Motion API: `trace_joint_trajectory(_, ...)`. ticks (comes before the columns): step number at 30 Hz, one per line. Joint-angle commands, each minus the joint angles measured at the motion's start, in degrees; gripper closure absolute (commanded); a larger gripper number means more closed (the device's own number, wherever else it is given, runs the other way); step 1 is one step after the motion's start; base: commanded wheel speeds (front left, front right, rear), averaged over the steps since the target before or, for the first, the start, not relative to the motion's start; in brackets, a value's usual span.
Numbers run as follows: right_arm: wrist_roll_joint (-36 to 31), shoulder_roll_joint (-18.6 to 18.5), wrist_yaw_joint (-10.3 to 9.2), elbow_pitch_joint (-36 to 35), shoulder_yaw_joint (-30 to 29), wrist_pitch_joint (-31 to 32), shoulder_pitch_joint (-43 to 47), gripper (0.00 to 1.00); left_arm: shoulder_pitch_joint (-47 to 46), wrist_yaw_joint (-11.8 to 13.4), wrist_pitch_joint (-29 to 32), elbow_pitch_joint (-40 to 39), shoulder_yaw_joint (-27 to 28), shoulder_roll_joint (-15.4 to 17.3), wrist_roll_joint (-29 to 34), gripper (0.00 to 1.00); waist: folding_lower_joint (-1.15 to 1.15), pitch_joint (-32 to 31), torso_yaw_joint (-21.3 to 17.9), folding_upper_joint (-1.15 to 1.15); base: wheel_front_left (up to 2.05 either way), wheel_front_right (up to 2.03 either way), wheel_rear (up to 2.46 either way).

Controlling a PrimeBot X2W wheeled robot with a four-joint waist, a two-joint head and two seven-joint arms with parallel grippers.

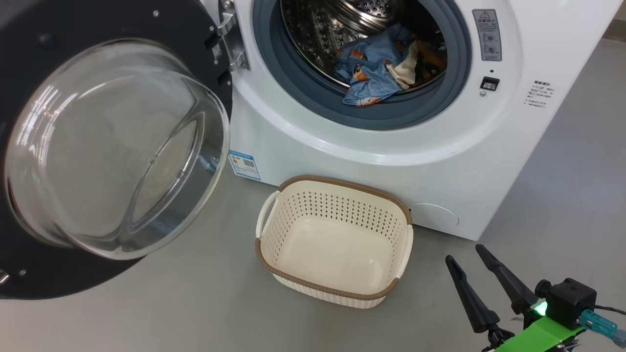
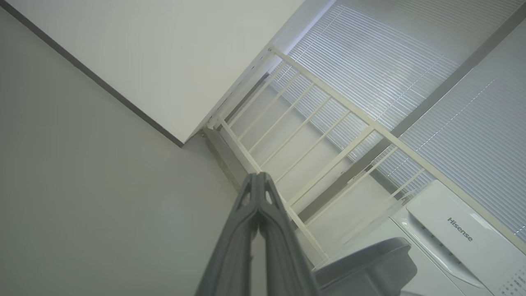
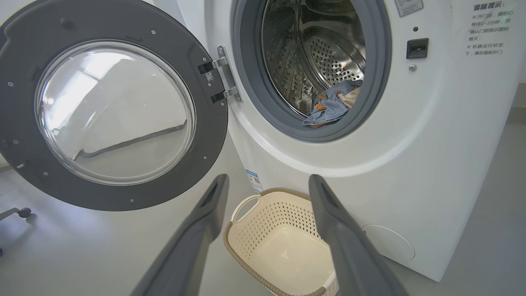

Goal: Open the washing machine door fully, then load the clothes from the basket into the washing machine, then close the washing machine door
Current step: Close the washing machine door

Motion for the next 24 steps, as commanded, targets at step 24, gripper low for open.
trace_joint_trajectory(24,-0.9,-1.2,0.16,-1.8,0.5,-0.3,0.4,0.00,-3.6,4.9,42.7,5.6,-5.2,8.5,-14.6,1.00,0.00,1.0,0.3,0.00,0.00,0.00,0.00)
